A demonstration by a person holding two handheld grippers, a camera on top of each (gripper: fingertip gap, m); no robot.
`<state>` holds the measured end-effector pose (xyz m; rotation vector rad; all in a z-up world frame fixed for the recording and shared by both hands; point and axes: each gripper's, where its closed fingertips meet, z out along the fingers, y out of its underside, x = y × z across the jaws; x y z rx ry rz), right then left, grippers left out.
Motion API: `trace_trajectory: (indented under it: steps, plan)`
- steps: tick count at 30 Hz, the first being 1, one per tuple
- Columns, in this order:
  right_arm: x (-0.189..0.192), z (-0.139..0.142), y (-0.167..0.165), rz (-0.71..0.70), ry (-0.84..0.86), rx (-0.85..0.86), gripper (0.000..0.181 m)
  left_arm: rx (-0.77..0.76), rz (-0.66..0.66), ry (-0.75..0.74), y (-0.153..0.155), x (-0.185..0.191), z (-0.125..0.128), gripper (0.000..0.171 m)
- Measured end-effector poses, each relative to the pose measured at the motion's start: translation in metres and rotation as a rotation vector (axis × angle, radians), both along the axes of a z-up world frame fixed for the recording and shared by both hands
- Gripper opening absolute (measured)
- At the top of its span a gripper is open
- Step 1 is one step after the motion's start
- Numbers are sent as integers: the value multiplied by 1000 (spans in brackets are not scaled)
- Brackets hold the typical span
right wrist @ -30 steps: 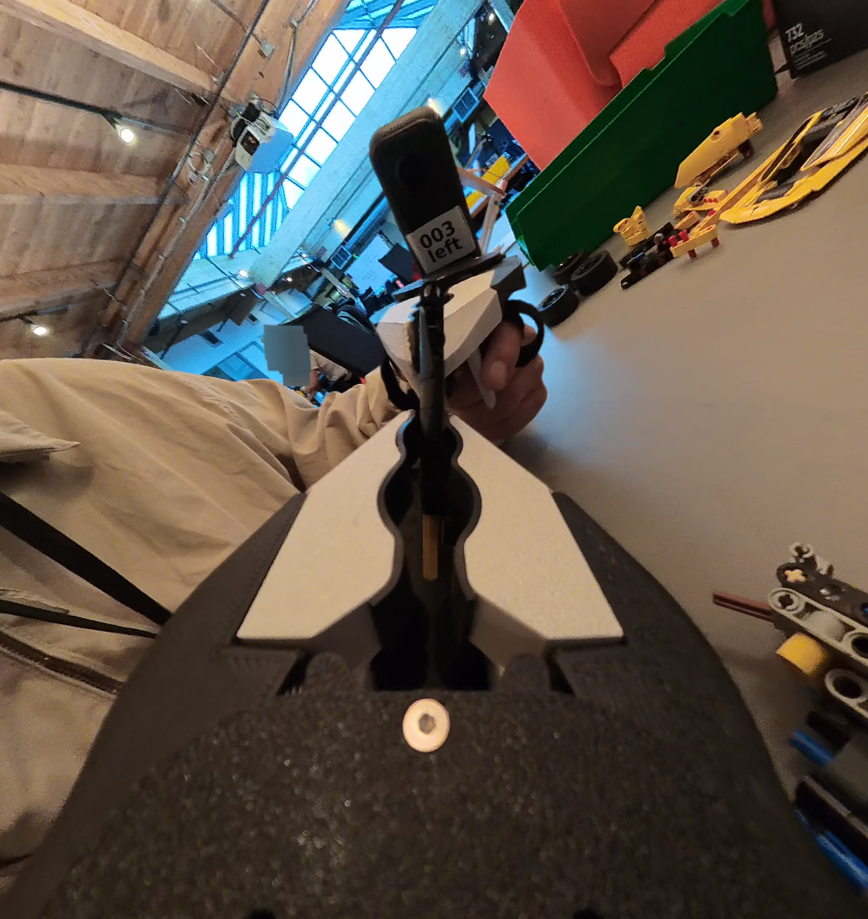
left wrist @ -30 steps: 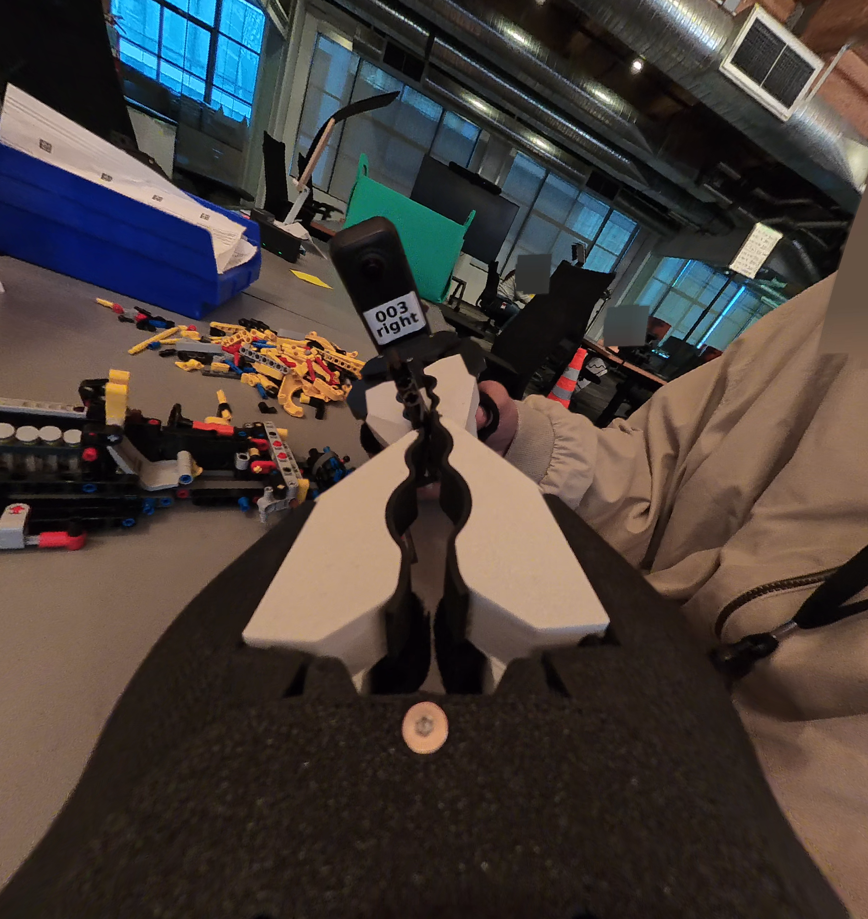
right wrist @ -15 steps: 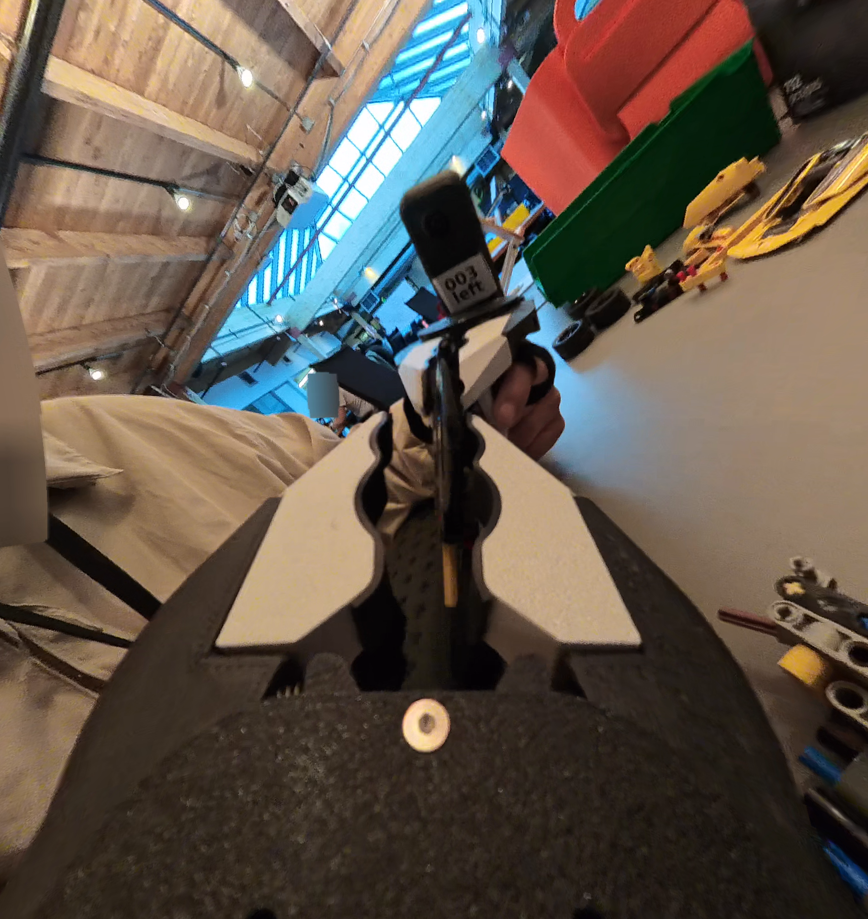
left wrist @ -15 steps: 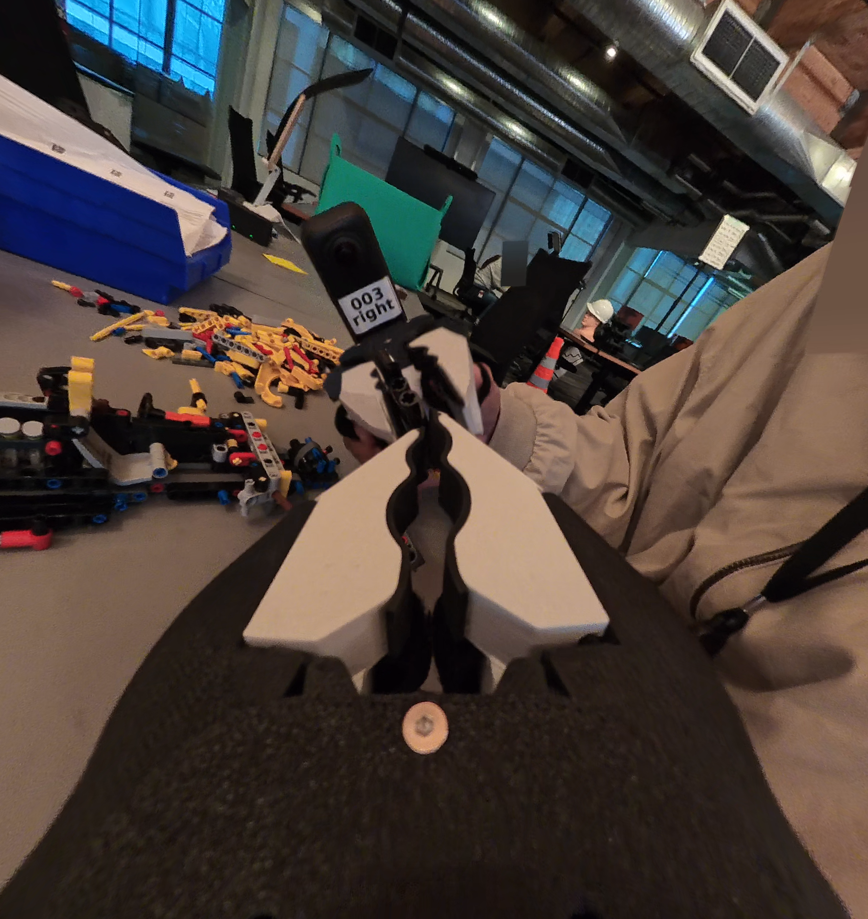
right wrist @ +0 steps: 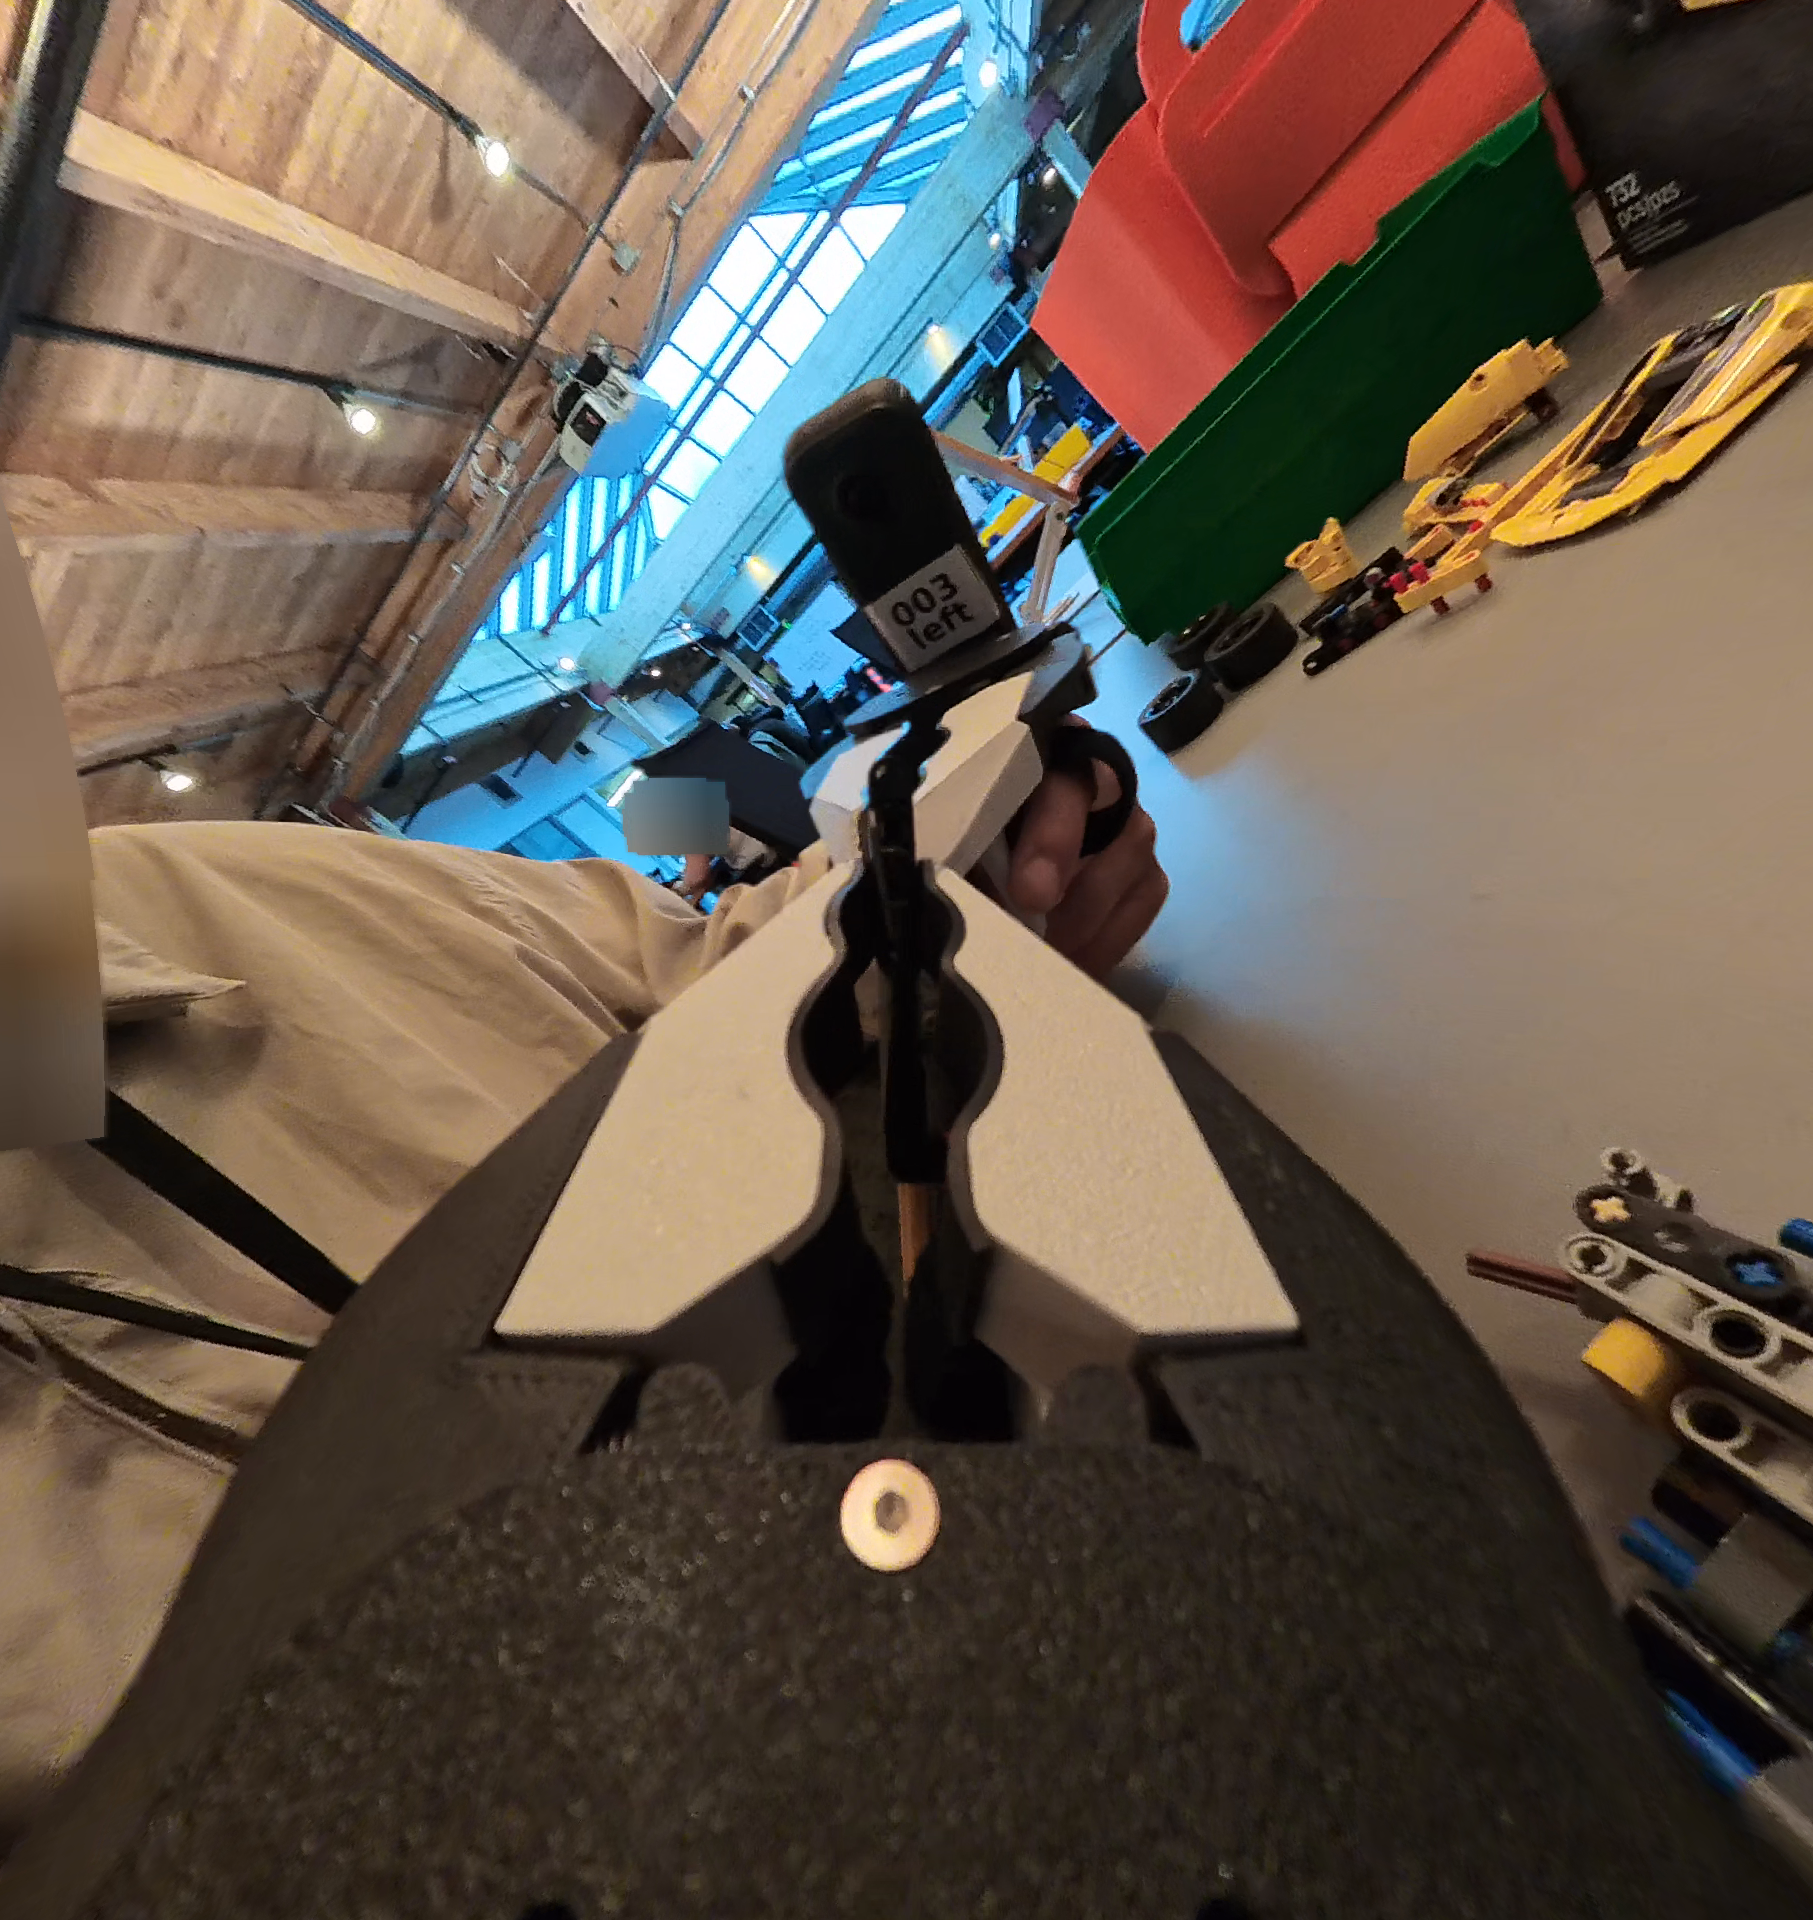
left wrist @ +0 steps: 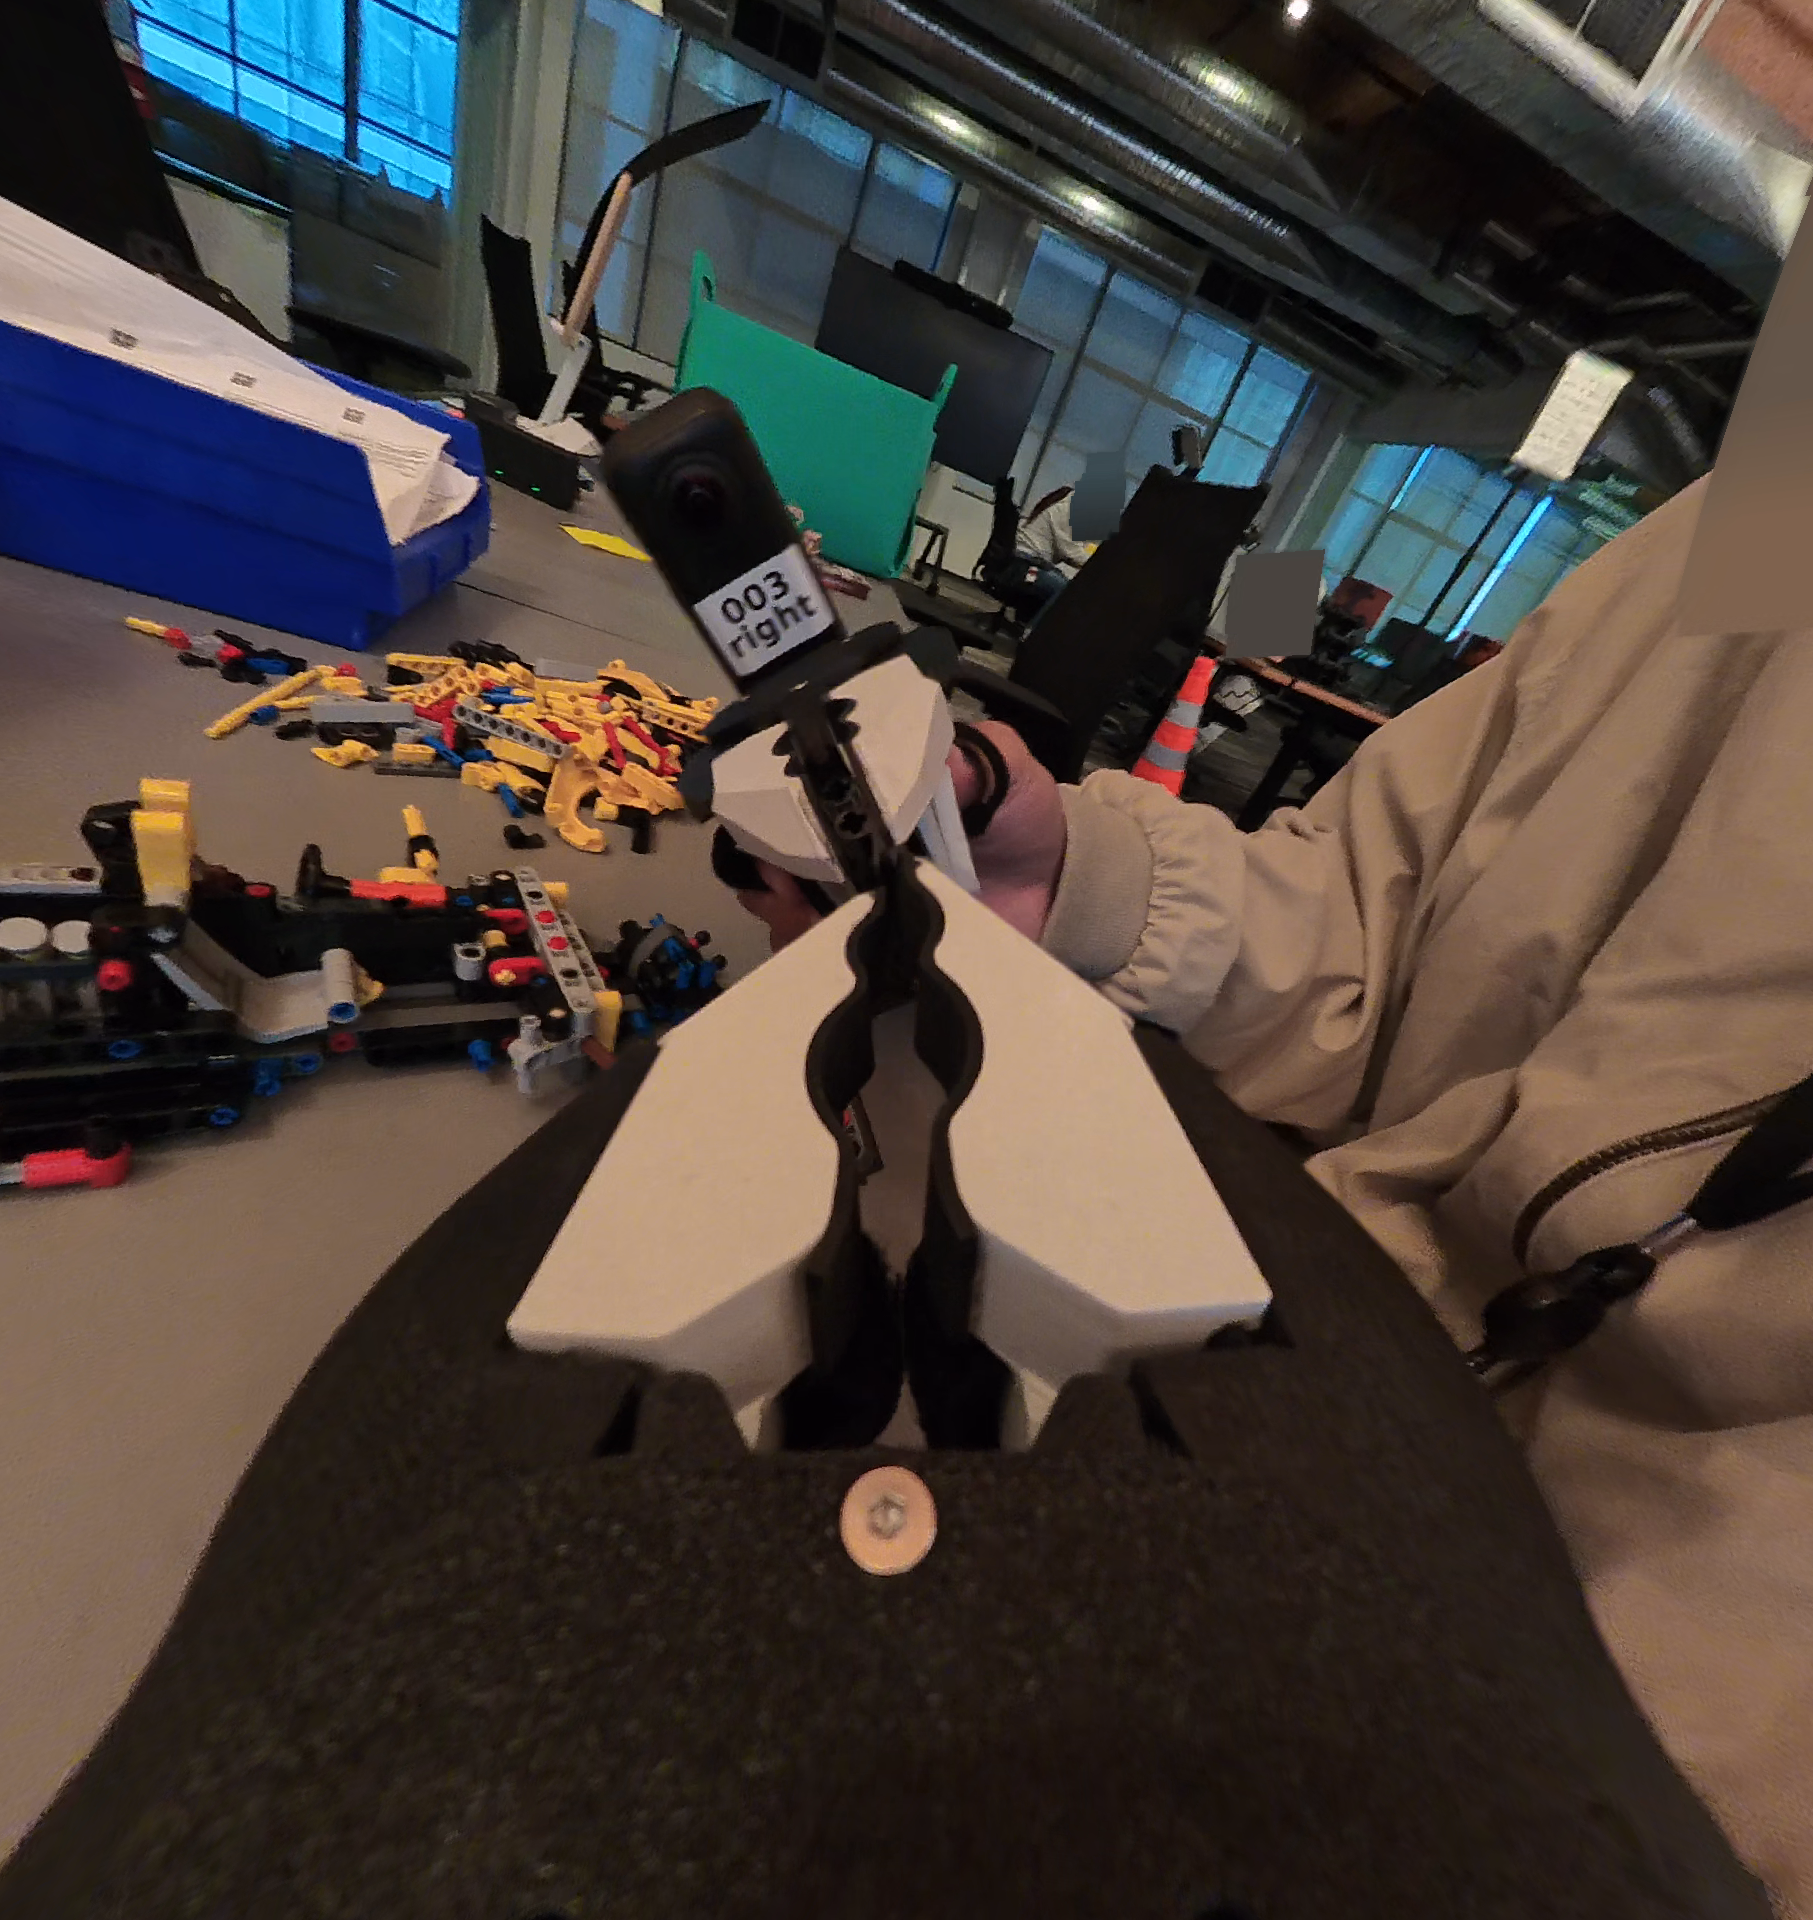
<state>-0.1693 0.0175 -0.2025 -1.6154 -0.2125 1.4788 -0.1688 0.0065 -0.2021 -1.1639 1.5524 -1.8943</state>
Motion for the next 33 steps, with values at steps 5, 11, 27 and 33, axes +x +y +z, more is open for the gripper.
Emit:
trace_trajectory:
  steps: [5,11,27,33]
  plan:
    - [-4,3,-4,25,-9,19,6,20,-14,-18,-4,-5,2,0]
    - [-8,5,-10,89,41,3,6,13,-57,-21,-10,-9,3,0]
    - [1,4,-2,25,65,-21,5,35,-8,-5,-4,-5,-1,0]
    - [4,7,-2,18,73,-12,5,46,4,-20,-3,-3,2,0]
